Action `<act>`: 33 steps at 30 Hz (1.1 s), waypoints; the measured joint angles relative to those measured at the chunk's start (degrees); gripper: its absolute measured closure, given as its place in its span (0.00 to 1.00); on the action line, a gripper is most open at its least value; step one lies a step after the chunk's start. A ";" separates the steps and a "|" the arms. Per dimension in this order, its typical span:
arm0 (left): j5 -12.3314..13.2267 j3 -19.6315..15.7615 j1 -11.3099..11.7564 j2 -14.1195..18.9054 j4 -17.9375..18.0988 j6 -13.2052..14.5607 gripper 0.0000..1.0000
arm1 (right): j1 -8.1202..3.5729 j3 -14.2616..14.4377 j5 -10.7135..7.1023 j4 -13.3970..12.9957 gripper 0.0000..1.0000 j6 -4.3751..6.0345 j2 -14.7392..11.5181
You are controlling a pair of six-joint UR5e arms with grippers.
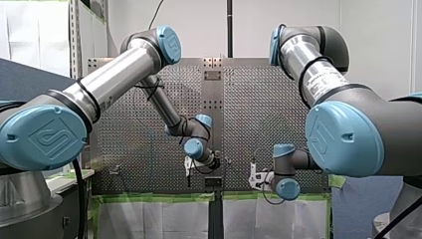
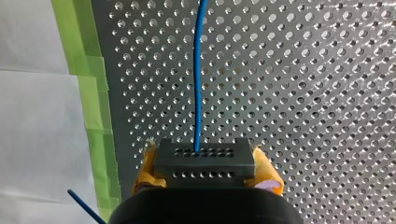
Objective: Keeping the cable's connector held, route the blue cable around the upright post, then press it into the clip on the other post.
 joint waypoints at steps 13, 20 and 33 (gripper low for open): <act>-6.73 0.00 -0.26 -0.13 0.87 5.88 1.00 | -0.30 -3.75 -0.25 4.37 1.00 -0.75 0.01; -7.74 0.00 -0.58 -0.26 0.82 7.16 1.00 | -1.18 -4.87 -0.30 5.70 1.00 -0.81 0.01; -7.07 0.01 -0.34 -0.83 0.29 7.02 1.00 | -3.07 -5.58 -0.30 6.80 1.00 -0.59 0.00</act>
